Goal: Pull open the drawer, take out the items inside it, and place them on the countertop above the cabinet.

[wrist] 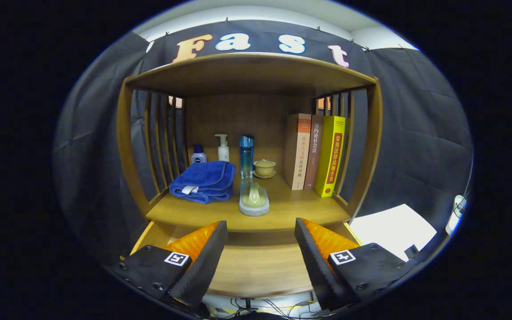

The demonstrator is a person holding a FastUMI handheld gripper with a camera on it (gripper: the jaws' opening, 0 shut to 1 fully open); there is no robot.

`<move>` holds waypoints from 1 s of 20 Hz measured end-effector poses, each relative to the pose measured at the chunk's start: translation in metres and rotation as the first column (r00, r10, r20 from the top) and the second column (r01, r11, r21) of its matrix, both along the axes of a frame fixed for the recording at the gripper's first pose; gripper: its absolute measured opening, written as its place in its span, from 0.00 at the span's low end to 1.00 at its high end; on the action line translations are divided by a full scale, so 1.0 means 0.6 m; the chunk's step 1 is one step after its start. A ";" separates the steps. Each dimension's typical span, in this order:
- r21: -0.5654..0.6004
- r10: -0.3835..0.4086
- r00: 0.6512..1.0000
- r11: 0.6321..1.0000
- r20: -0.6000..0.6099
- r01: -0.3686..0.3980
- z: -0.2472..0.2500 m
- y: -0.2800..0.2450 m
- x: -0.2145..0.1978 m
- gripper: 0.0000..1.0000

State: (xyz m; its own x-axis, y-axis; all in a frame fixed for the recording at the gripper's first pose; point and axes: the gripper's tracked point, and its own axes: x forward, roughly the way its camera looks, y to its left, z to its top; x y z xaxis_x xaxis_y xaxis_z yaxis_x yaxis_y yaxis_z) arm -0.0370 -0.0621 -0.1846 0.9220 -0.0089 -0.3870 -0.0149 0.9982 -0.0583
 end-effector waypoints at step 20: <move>-0.023 0.009 0.996 1.000 -0.089 -0.011 -0.194 0.021 -0.205 0.99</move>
State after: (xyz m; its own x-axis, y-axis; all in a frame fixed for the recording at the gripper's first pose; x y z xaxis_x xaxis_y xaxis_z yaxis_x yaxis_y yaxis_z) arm -0.1601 -0.0497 -0.3008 0.8841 -0.0096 -0.4673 -0.0311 0.9964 -0.0793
